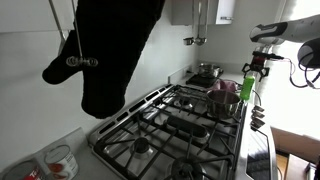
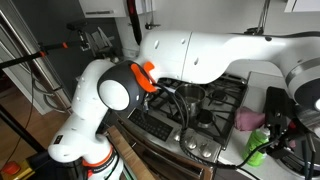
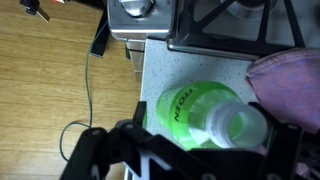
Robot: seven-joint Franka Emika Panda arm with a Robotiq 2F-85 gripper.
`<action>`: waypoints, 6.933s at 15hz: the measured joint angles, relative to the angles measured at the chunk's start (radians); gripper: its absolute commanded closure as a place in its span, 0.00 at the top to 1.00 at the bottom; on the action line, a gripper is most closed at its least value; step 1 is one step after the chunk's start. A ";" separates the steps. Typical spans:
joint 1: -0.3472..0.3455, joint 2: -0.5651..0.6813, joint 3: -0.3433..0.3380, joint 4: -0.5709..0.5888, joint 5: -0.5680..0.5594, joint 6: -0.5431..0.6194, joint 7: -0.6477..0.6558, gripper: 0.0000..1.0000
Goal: Pour the contents in the green bottle into the pot
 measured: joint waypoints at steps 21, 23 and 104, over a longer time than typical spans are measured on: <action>-0.078 0.141 0.069 0.199 0.032 -0.090 0.196 0.53; -0.079 0.151 0.072 0.215 0.032 -0.099 0.208 0.46; 0.717 -0.612 0.171 -0.823 -1.130 0.676 0.823 0.70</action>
